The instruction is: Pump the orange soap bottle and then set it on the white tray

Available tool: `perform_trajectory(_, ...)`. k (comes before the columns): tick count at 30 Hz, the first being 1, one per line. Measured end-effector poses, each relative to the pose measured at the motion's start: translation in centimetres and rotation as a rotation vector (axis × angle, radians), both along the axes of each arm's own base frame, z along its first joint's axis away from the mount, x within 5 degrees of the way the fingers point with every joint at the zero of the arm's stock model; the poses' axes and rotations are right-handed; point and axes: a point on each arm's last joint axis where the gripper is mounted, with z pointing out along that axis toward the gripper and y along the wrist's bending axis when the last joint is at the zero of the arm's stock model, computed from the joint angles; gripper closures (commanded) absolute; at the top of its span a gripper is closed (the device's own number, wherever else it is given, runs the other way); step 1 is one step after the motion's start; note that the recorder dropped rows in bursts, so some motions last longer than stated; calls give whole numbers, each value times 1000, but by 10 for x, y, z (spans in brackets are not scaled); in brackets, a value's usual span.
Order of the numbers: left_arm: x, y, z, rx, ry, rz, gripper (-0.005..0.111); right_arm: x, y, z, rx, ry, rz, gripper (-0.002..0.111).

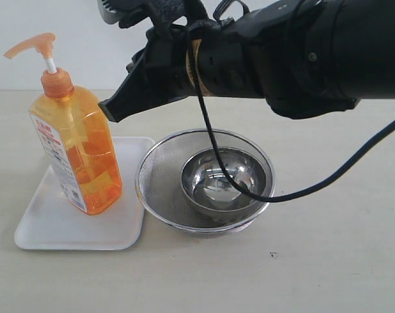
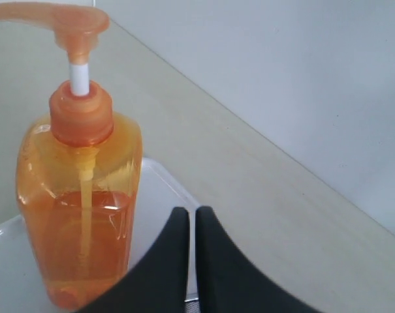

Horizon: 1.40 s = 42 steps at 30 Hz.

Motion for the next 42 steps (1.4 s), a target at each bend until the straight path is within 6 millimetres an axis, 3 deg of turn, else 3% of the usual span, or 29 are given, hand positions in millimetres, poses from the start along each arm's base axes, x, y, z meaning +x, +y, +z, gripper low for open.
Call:
perform_trajectory(10,25,7,-9,45,77,-253,102,1,3,10,14,-26,15,108)
perform_trajectory(14,33,29,-9,36,43,-136,102,1,3,10,15,-23,24,108)
perform_trajectory(16,35,38,-8,125,25,-39,102,0,4,10,16,-20,32,108)
perform_trajectory(19,37,38,-8,259,15,-27,102,0,4,10,17,-17,39,108)
perform_trajectory(25,45,9,-13,328,14,-276,102,0,4,10,23,-10,35,108)
perform_trajectory(29,50,-17,-17,394,32,-341,102,0,4,10,32,-2,31,108)
perform_trajectory(36,65,-69,-17,561,68,-168,102,-1,5,9,39,8,36,108)
perform_trajectory(38,66,-73,-17,563,72,-147,102,-1,5,9,39,9,37,108)
perform_trajectory(42,66,-62,-15,498,72,-88,102,-1,5,9,40,9,39,108)
